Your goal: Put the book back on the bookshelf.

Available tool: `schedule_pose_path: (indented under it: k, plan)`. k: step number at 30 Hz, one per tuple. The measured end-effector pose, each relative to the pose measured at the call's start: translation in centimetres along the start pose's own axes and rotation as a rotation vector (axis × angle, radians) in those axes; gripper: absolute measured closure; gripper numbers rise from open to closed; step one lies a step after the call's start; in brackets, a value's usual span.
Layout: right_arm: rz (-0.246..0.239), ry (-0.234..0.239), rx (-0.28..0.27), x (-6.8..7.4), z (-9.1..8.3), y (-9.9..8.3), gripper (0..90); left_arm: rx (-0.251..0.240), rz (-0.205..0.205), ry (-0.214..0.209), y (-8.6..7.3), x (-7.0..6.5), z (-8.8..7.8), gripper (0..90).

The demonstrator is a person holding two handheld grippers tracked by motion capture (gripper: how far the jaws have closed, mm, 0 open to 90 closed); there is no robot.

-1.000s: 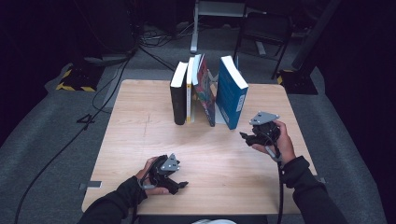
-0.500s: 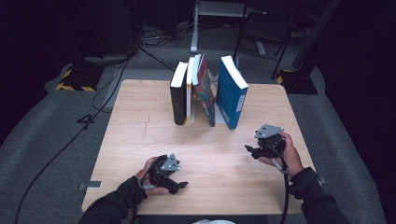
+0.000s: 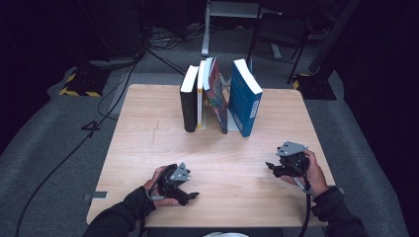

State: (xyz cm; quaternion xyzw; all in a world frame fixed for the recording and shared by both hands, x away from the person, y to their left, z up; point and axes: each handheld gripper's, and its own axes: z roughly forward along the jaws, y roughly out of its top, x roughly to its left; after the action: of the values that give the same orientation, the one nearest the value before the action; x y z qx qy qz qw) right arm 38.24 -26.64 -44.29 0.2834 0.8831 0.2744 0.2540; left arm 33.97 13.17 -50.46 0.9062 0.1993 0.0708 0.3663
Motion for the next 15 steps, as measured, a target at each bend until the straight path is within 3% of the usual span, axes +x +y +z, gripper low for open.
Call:
schedule_pose_path:
  k: [13,15]
  plan:
    - [-0.023,-0.002,-0.009,0.5,-1.0,-2.5,29.6,0.000,0.000,-0.001,0.0,0.0,0.0,15.0]
    - [-0.021,-0.019,-0.016,0.7,-1.3,-3.2,28.9,0.000,0.001,-0.002,0.0,0.0,0.0,14.9]
